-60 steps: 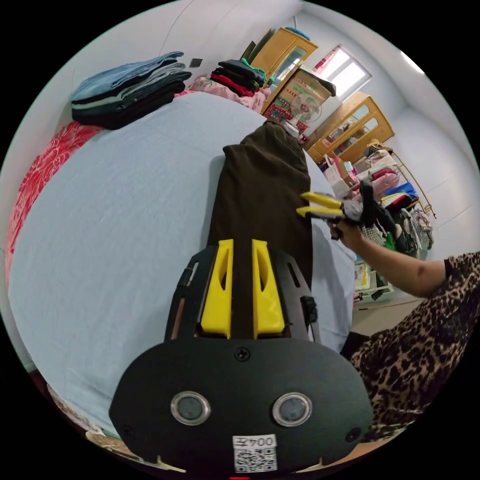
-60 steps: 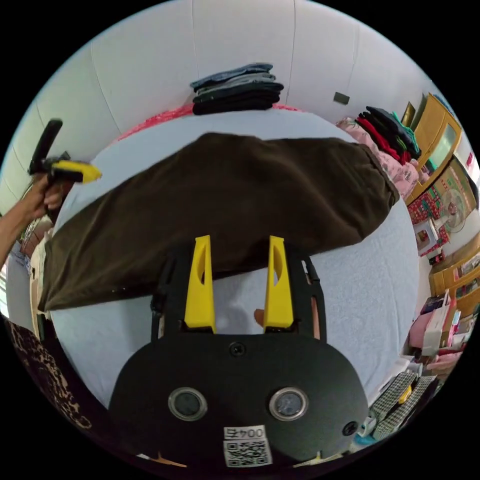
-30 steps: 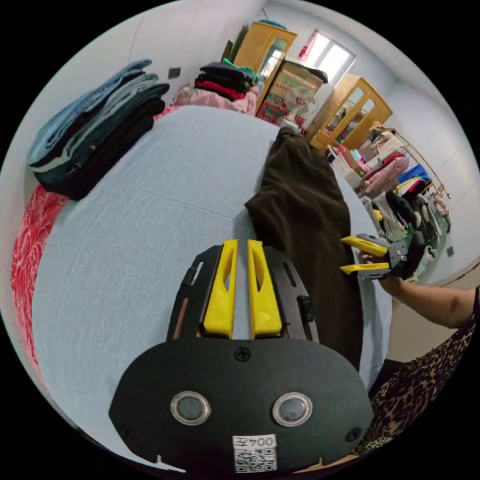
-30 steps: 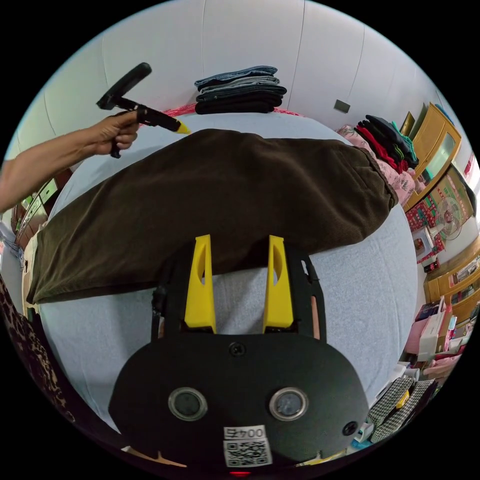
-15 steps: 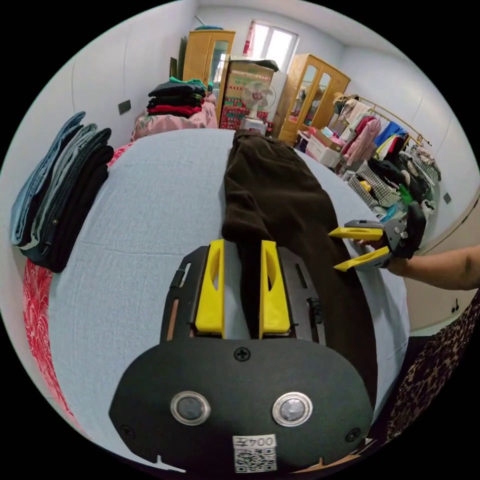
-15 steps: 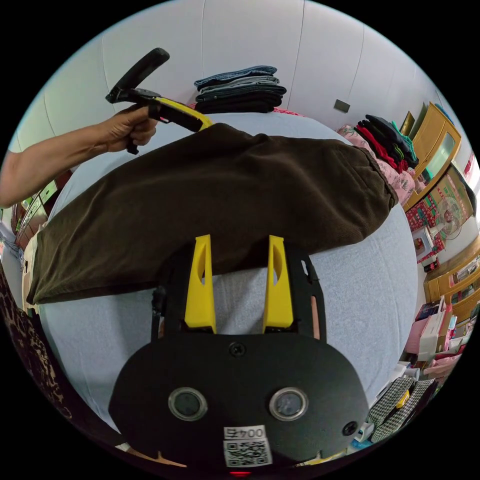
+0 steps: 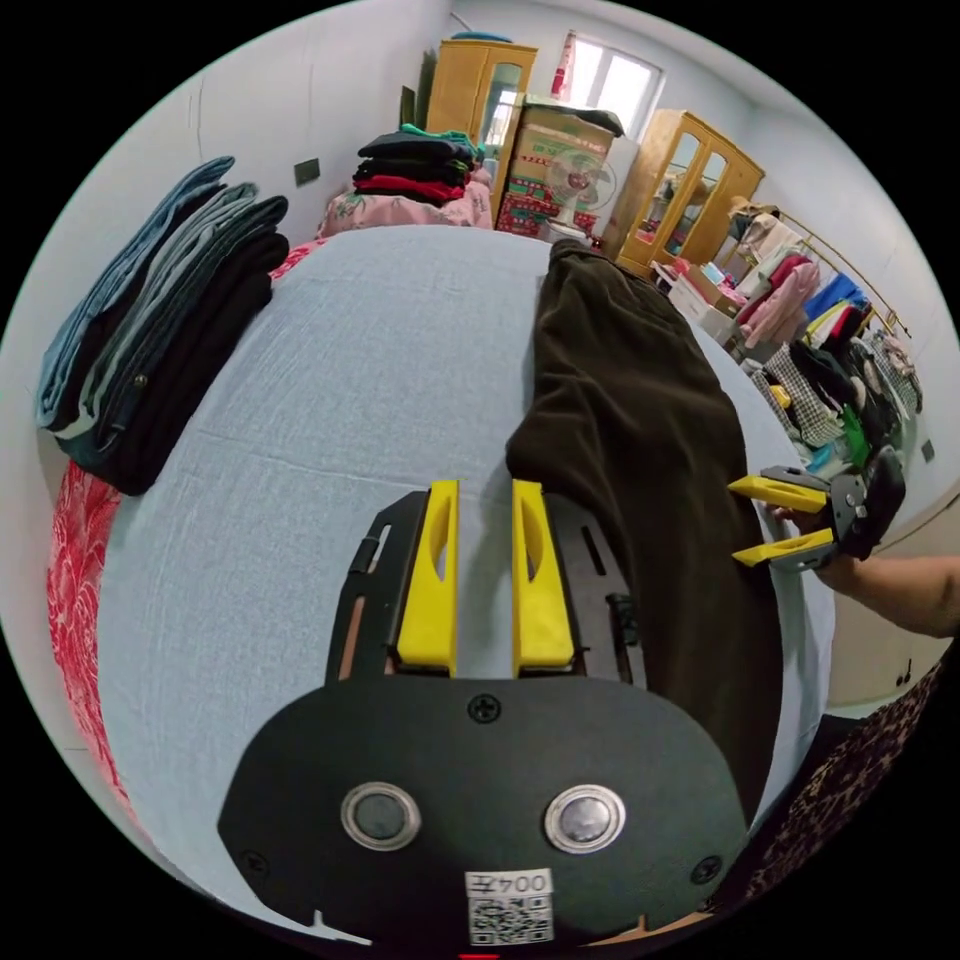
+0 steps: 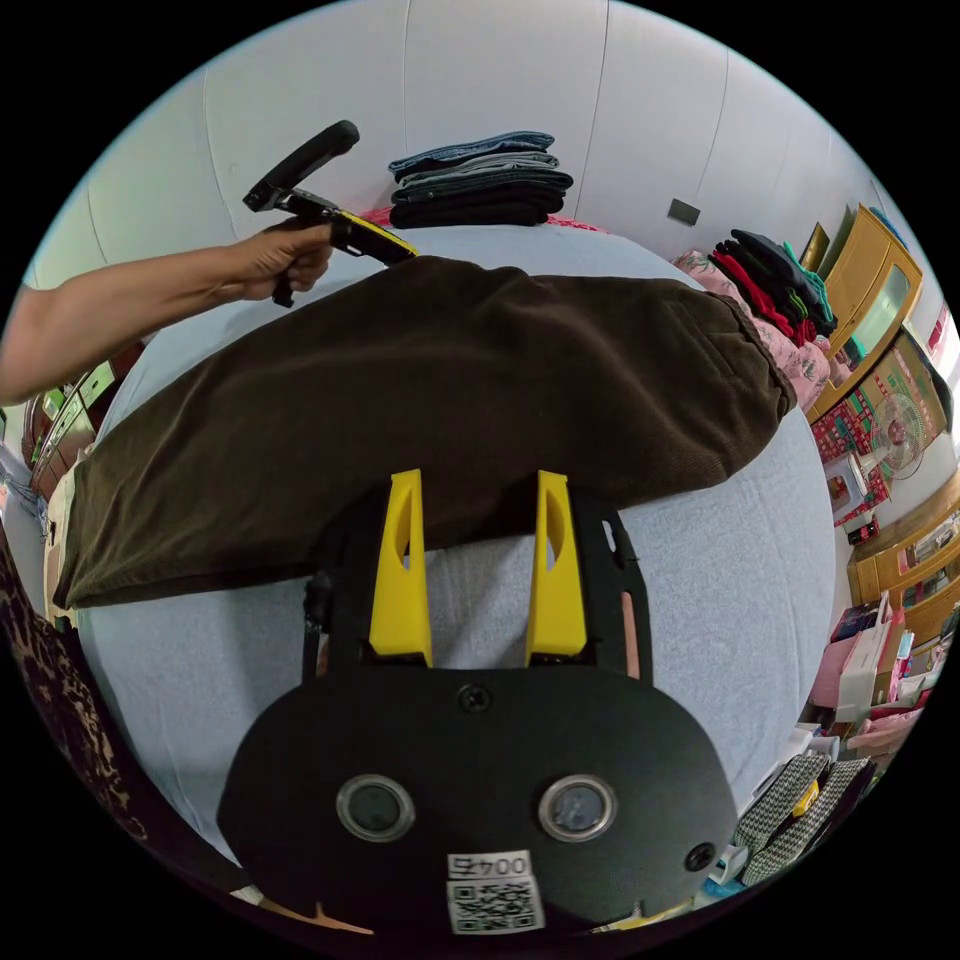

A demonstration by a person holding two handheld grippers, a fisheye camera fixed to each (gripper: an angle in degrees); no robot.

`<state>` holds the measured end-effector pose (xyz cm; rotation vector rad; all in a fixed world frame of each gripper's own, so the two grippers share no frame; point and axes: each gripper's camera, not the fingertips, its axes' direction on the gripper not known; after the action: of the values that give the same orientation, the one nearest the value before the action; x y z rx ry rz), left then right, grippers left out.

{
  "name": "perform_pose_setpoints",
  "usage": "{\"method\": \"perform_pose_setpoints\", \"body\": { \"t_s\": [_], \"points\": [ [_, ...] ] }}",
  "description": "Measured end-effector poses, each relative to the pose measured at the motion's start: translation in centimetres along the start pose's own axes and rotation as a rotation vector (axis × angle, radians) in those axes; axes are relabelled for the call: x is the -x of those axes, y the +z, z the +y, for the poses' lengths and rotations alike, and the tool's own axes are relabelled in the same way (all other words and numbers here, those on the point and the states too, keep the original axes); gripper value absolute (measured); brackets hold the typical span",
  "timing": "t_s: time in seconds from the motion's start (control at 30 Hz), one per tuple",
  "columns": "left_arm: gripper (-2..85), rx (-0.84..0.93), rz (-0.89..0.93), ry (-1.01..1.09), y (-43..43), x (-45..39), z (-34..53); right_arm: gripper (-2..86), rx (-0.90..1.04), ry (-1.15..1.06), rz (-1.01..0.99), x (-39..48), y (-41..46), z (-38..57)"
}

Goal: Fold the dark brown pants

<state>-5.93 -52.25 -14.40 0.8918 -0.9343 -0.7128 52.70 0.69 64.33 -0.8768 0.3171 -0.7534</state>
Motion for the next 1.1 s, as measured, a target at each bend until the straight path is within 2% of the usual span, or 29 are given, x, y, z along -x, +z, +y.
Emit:
{"method": "perform_pose_setpoints", "body": {
  "t_s": [0.13,0.37,0.53,0.73,0.83,0.97,1.1],
  "points": [
    [9.3,0.022,0.085,0.001,0.7,0.7,-1.2,16.2,-0.001,0.000,0.000,-0.5,0.5,-0.6],
    [10.6,-0.096,0.116,0.109,-2.0,-2.4,-2.0,16.1,-0.001,0.001,0.000,-1.1,1.3,-1.4],
    [10.5,0.019,0.058,0.151,0.3,-2.8,-2.5,16.1,-0.002,0.002,0.000,-1.6,1.9,-2.0],
    [9.5,0.044,0.073,0.110,1.1,-0.7,-3.9,16.1,-0.002,0.003,0.002,-2.2,2.5,-2.5],
    [8.0,0.045,0.119,0.072,1.4,0.7,-4.8,16.1,-0.003,0.004,0.002,-2.5,2.8,-2.7],
    [3.7,0.016,0.265,0.032,1.0,1.9,-6.0,16.1,-0.003,0.005,0.001,-2.9,3.1,-2.9],
    [2.2,0.014,0.071,0.107,-0.9,1.6,-7.1,16.1,-0.003,0.006,-0.002,-3.5,3.5,-3.0]
  ]
}}
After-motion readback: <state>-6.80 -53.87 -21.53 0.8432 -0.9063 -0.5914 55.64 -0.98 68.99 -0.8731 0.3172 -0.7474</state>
